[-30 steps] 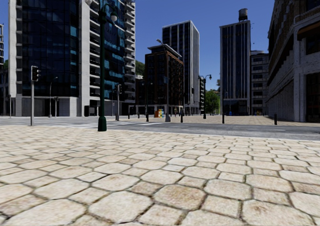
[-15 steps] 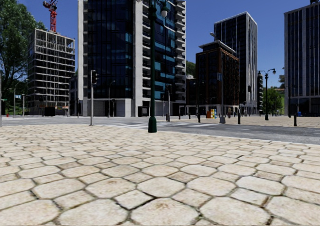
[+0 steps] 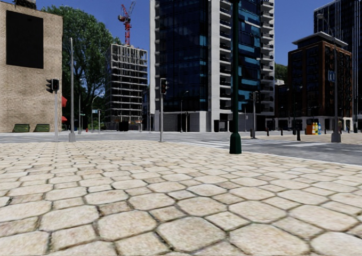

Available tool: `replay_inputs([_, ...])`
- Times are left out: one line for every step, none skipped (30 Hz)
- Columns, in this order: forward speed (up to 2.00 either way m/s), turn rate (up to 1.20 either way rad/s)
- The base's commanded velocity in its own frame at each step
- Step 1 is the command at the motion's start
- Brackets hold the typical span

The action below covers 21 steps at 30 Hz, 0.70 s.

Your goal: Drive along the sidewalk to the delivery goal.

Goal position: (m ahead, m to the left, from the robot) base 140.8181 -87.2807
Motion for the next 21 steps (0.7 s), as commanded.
replay_inputs([2.00, 0.66])
replay_inputs([2.00, 0.66])
replay_inputs([2.00, 0.66])
replay_inputs([2.00, 0.66])
replay_inputs([2.00, 0.66])
replay_inputs([2.00, 0.65])
replay_inputs([2.00, 0.00])
replay_inputs([2.00, 0.00])
replay_inputs([2.00, 0.00])
replay_inputs([2.00, 0.00])
replay_inputs([2.00, 0.00])
replay_inputs([2.00, 0.00])
replay_inputs([2.00, 0.00])
replay_inputs([2.00, 0.00])
replay_inputs([2.00, 0.00])
replay_inputs([2.00, 0.00])
replay_inputs([2.00, 0.00])
replay_inputs([2.00, 0.00])
replay_inputs([2.00, 0.00])
replay_inputs([2.00, 0.00])
replay_inputs([2.00, 0.00])
